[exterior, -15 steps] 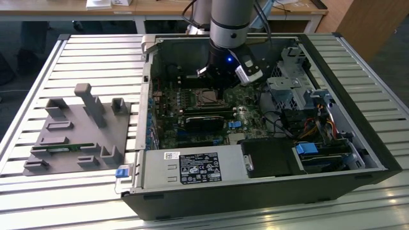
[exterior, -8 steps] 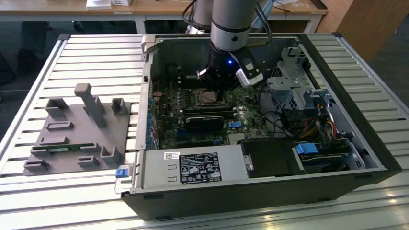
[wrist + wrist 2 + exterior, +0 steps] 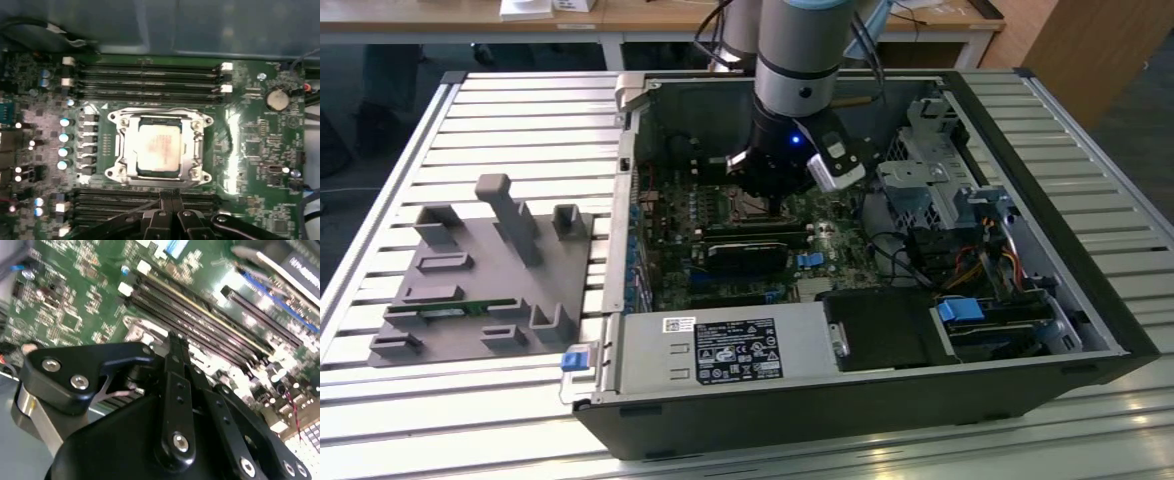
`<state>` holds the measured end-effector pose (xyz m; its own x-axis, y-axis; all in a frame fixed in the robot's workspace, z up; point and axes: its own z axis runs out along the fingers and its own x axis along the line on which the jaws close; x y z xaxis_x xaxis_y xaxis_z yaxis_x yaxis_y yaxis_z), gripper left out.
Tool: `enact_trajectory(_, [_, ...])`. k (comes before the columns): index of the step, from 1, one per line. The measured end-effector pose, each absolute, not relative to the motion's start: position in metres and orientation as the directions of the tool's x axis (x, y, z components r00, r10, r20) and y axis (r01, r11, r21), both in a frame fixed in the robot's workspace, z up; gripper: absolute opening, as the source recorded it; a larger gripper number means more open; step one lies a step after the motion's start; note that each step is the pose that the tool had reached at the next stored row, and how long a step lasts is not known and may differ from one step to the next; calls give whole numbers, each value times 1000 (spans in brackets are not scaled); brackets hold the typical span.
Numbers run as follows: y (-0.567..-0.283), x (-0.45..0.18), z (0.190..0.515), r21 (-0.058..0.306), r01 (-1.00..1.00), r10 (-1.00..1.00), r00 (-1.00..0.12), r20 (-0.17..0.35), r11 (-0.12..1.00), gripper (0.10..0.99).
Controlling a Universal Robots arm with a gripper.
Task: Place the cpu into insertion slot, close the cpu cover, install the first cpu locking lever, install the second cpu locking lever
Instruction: 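Install the second cpu locking lever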
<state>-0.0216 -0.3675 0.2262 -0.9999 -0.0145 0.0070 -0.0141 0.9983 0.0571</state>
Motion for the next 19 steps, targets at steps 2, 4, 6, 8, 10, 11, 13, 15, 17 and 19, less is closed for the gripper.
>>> enact_trajectory(2, [-368,-29,226,62,-14,-14,-1000,7,998,106])
enact_trajectory(4, [-368,-38,226,68,-14,-15,-1000,7,998,106])
enact_trajectory(6, [-368,-46,226,72,-14,-15,-1000,7,997,106])
enact_trajectory(8, [-368,-49,224,75,-14,-14,-1000,6,997,106])
enact_trajectory(10, [-368,-50,221,79,-14,-15,-1000,7,997,106])
enact_trajectory(11, [-368,-50,220,81,-14,-15,-1000,6,997,106])
enact_trajectory(13, [-370,-51,218,93,-14,-15,-1000,6,996,106])
enact_trajectory(15, [-373,-51,218,113,-14,-15,-1000,6,994,106])
enact_trajectory(17, [-376,-53,218,130,-14,-15,-1000,6,991,106])
enact_trajectory(19, [-379,-55,218,143,-14,-15,-1000,6,990,106])
